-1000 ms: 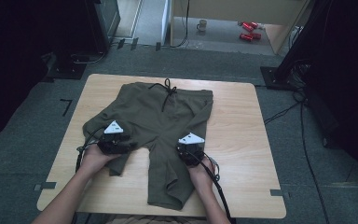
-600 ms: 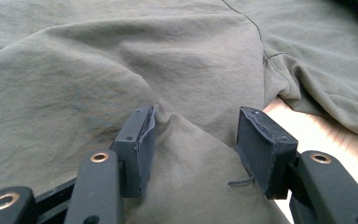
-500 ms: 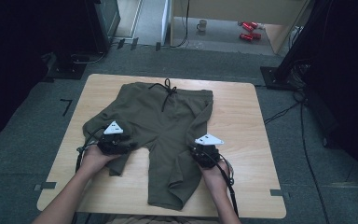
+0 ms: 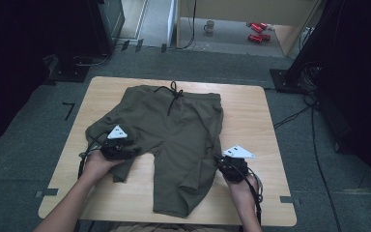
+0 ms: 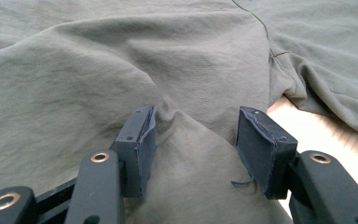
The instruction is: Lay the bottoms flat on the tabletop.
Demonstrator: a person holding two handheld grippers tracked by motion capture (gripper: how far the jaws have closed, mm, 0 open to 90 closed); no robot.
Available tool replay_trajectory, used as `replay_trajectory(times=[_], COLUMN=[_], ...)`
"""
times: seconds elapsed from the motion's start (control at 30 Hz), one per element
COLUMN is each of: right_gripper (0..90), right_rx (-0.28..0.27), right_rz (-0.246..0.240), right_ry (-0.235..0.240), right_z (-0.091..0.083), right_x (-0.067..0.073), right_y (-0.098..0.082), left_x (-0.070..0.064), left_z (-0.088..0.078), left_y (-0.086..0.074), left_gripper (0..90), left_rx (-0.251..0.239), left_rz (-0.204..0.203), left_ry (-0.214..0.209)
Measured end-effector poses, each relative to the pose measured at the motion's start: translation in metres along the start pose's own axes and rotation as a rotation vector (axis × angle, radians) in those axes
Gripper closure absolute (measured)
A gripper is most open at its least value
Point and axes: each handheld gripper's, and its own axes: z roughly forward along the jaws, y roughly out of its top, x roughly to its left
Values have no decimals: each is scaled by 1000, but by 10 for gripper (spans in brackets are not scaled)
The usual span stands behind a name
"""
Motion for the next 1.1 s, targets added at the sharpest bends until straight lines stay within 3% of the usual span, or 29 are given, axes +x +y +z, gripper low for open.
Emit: replay_trajectory(times=[0.3,0.67,0.9,1.1], right_gripper=[874,871,871,876], right_rx=[24,69,95,87], right_rz=[69,133,126,118], right_ry=[-39,-64,-91,-111], right_z=[-18,-13,-6,1], right_x=[-32,-61,-74,-84], right_y=[-26,-44,-47,-42], left_x=[1,1,1,1], left_z=[0,-1,0,4], left_y=[-1,-1,-1,1], left_gripper=[468,468,469,508], left_rx=[-3,-6,-9,-17], left_rz=[-4,-4,-4,-2], left_ry=[2,1,7,61])
